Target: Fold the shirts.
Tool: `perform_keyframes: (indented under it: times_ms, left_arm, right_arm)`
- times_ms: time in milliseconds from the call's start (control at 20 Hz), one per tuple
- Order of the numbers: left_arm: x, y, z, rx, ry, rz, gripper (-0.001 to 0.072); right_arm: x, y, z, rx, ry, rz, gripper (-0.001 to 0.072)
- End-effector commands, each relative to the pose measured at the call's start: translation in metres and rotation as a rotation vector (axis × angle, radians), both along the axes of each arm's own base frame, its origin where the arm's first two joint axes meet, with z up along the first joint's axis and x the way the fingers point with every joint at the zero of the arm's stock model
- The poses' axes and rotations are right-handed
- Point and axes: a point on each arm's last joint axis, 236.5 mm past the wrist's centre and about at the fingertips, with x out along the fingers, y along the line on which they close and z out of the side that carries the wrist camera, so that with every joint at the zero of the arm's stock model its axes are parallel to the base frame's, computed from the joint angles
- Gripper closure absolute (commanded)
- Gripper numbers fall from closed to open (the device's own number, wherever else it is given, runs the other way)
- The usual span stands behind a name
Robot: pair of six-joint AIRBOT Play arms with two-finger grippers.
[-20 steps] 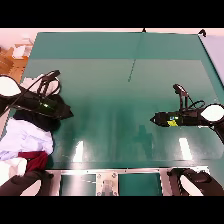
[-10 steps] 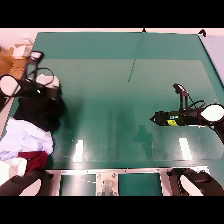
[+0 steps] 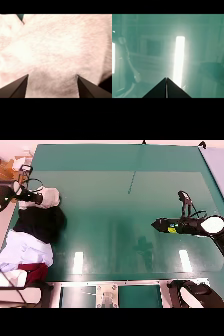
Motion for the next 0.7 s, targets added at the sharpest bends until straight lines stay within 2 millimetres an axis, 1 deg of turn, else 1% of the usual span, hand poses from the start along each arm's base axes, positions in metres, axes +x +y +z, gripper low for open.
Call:
perform_keyframes:
  times_ms: [0, 50, 100, 150, 200, 300, 350, 400, 450, 500, 550, 600, 650]
  left_arm:
    - [0.011, 0.01, -0.048, 0.008, 0.074, -0.015, -0.0013]
    - [0.01, 0.01, -0.054, 0.007, 0.086, -0.017, -0.0013]
    - [0.011, 0.009, -0.056, 0.009, 0.087, -0.023, 0.0039]
    - [0.012, 0.01, -0.056, 0.01, 0.084, -0.024, 0.0321]
    - [0.012, 0.01, -0.054, 0.016, 0.092, -0.031, 0.0676]
    - [0.015, 0.01, -0.04, 0.008, 0.104, -0.02, 0.0686]
    - [0.021, 0.005, -0.024, -0.008, 0.099, -0.014, 0.0686]
    - [0.028, -0.003, -0.003, -0.025, 0.084, -0.013, 0.0686]
    - [0.038, -0.017, 0.027, -0.043, 0.049, -0.033, 0.0686]
    - [0.046, -0.036, 0.061, -0.061, 0.0, -0.062, 0.0687]
    - [0.052, -0.065, 0.099, -0.098, -0.062, -0.101, 0.0687]
    - [0.05, -0.098, 0.136, -0.146, -0.119, -0.149, 0.0687]
    - [0.04, -0.136, 0.169, -0.205, -0.165, -0.206, 0.0687]
  right_arm:
    - [0.003, -0.001, 0.001, -0.001, -0.01, -0.007, 0.0699]
    - [0.003, -0.001, 0.001, -0.002, -0.01, -0.007, 0.0699]
    - [0.003, -0.001, 0.001, -0.002, -0.01, -0.007, 0.0699]
    - [0.003, -0.001, 0.001, -0.001, -0.01, -0.007, 0.0699]
    - [0.003, -0.001, 0.001, -0.001, -0.01, -0.007, 0.0699]
    - [0.002, -0.001, 0.0, -0.001, -0.009, -0.007, 0.0699]
    - [0.002, -0.001, 0.0, 0.0, -0.006, -0.005, 0.0699]
    - [-0.001, 0.0, -0.001, 0.001, 0.005, 0.001, 0.0699]
    - [-0.004, 0.001, -0.002, 0.001, 0.017, 0.008, 0.0699]
    - [-0.006, 0.002, -0.003, 0.002, 0.027, 0.014, 0.0699]
    - [-0.008, 0.002, -0.003, 0.003, 0.034, 0.019, 0.0699]
    - [-0.011, 0.003, -0.004, 0.007, 0.049, 0.019, 0.0699]
    - [-0.015, 0.004, -0.005, 0.008, 0.063, 0.027, 0.0699]
